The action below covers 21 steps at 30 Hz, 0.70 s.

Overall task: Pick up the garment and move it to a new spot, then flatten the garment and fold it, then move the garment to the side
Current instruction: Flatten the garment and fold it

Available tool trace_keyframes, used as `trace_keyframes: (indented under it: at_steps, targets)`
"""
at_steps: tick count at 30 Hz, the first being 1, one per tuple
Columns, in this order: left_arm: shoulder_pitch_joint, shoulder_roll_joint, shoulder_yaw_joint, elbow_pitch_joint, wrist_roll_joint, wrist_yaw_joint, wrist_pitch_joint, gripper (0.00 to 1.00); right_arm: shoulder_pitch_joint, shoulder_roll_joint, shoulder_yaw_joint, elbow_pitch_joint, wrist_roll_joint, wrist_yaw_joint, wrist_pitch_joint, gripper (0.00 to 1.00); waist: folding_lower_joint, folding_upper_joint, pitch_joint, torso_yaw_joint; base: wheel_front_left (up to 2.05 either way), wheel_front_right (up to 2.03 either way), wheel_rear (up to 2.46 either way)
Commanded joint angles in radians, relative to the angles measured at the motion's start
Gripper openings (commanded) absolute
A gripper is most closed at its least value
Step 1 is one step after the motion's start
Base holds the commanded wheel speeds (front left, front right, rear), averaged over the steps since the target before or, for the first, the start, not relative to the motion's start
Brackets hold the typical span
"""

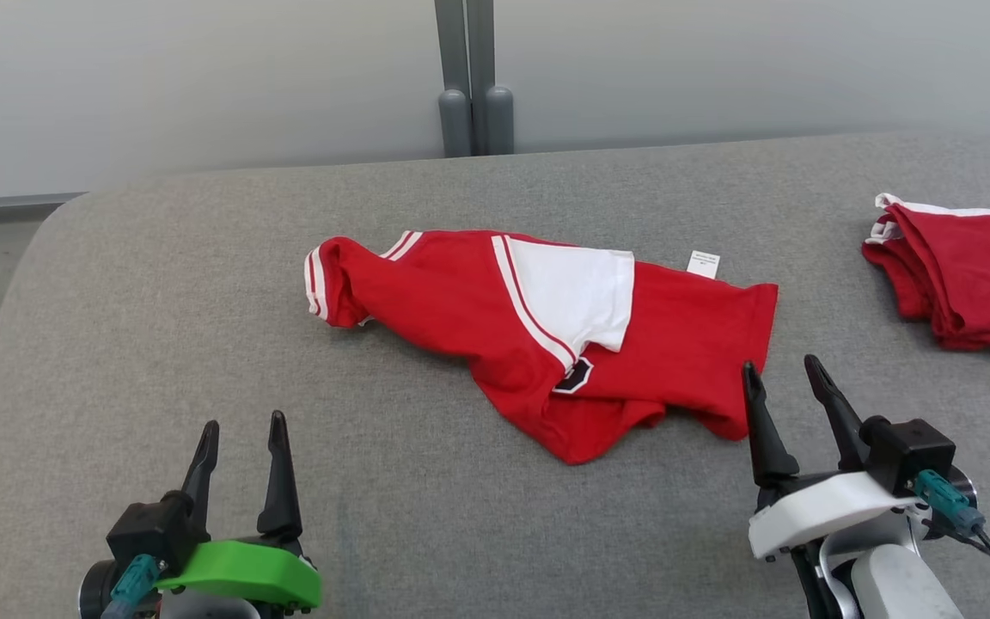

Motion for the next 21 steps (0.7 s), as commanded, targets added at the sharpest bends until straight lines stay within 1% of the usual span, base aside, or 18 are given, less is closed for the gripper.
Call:
trace_keyframes:
  at_steps: [1, 10, 17, 21]
  targets:
    - [-0.018, 0.001, 0.0, 0.001, 0.004, -0.006, 0.0, 1.0, -0.032, -0.001, 0.002, 0.02, 0.0, -0.001, 0.003, 1.0, 0.0, 0.0, 0.013, 0.015, 0.0, 0.0, 0.0]
    - [-0.047, -0.005, -0.024, 0.004, -0.007, -0.014, 0.0, 1.0, -0.234, -0.002, 0.039, 0.173, 0.034, -0.001, 0.147, 1.0, 0.0, 0.0, 0.068, 0.084, 0.0, 0.0, 0.0]
    - [-0.07, -0.007, -0.046, 0.01, -0.021, -0.011, 0.0, 1.0, -0.389, -0.002, 0.03, 0.396, 0.032, -0.001, 0.228, 1.0, 0.0, 0.0, 0.108, 0.151, 0.0, 0.0, 0.0]
    - [-0.074, -0.008, -0.056, 0.01, -0.032, -0.006, 0.0, 1.0, -0.446, -0.002, 0.01, 0.522, 0.032, -0.001, 0.24, 1.0, 0.0, 0.0, 0.12, 0.181, 0.0, 0.0, 0.0]
